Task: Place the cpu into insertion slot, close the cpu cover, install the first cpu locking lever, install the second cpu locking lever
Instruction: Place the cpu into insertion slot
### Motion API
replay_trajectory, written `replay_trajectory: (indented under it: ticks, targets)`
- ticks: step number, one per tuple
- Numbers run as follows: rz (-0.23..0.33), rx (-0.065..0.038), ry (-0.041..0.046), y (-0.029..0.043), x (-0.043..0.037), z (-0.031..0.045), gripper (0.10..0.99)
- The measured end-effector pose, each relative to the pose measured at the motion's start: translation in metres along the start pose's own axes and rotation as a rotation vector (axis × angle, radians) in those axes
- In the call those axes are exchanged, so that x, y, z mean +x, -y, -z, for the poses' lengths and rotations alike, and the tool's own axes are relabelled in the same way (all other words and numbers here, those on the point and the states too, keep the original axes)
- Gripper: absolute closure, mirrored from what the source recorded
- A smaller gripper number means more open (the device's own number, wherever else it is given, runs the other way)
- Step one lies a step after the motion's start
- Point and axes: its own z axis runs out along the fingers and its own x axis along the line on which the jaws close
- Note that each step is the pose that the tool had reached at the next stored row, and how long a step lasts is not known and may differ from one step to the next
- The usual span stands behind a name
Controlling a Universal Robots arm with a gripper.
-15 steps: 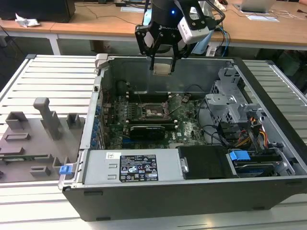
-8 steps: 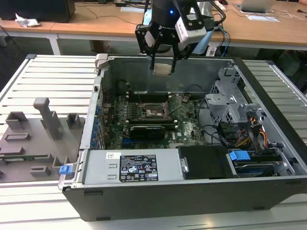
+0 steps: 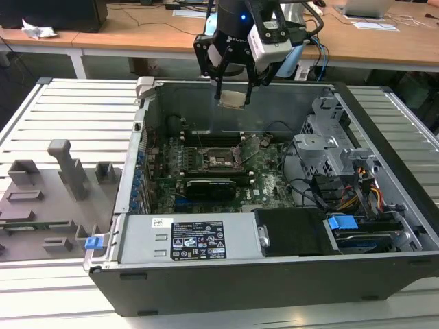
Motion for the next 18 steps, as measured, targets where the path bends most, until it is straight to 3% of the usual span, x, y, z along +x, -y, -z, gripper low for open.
replay_trajectory:
  ticks: [18]
  targets:
    - [-0.112, -0.002, 0.0094, 0.0000, 0.0000, 0.0000, 0.549]
